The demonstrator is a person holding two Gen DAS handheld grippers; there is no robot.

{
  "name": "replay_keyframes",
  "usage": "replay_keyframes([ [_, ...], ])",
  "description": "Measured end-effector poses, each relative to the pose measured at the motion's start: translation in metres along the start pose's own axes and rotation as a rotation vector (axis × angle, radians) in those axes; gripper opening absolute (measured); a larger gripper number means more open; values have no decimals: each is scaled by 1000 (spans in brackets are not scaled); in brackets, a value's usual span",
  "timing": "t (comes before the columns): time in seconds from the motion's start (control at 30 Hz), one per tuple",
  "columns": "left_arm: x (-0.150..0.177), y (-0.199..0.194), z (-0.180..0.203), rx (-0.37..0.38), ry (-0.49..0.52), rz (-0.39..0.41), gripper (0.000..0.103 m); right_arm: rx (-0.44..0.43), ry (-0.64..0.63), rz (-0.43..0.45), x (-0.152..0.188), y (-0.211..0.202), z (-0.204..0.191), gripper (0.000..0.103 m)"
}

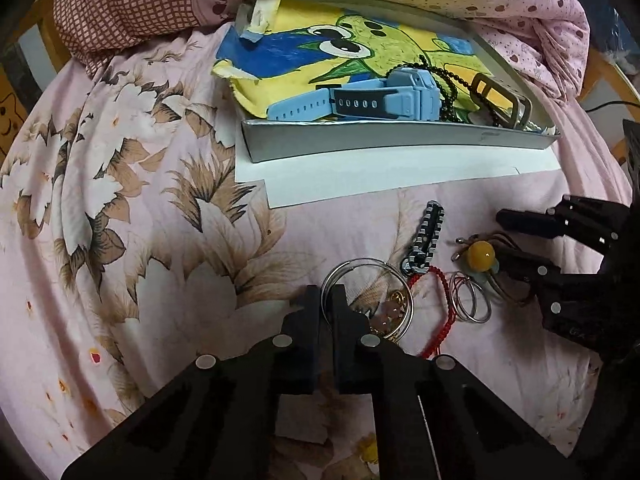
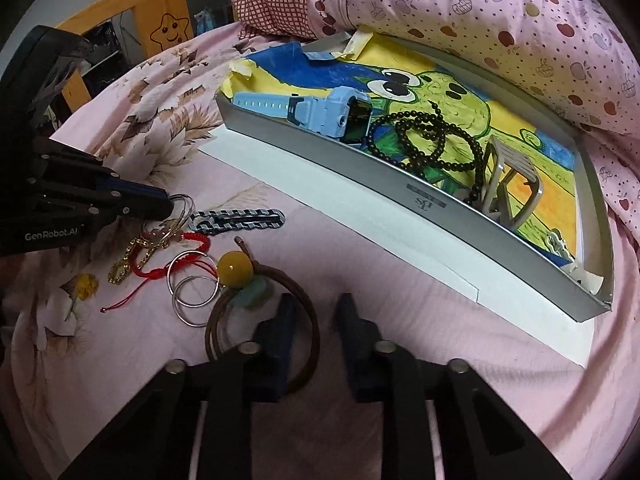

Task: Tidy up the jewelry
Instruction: 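Grasp a silver ring with the left tool while the right tool grasps the yellow-bead hair tie, then carry the ring and hair tie into the grey tray and open both tools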

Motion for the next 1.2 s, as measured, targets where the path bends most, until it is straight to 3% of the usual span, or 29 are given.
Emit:
replay_keyframes([
  [0.1,2,-2,1,-12,11,17,3,-14,12,12,-2,-2,0,5],
  [0.4,-3,-26,4,-55,24,145,2,64,-34,60,-10,-14,0,3],
  [0.67,-13,-63,12,39,-14,302,1,127,-31,130,-18,-30,7,3],
  [1.2,-26,-114,29,144,-10,475,1,216,-43,339,-40,-81,10,3],
])
Point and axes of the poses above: each gripper's, at about its wrist camera, not at the fingertips, and y roughly the way its jaws point, z to its right, x to its underside, the point moved 7 cm from there along y, roughly the way its jaws point, and after that the axes turned 15 degrees about -y, right-handed, at the moved point
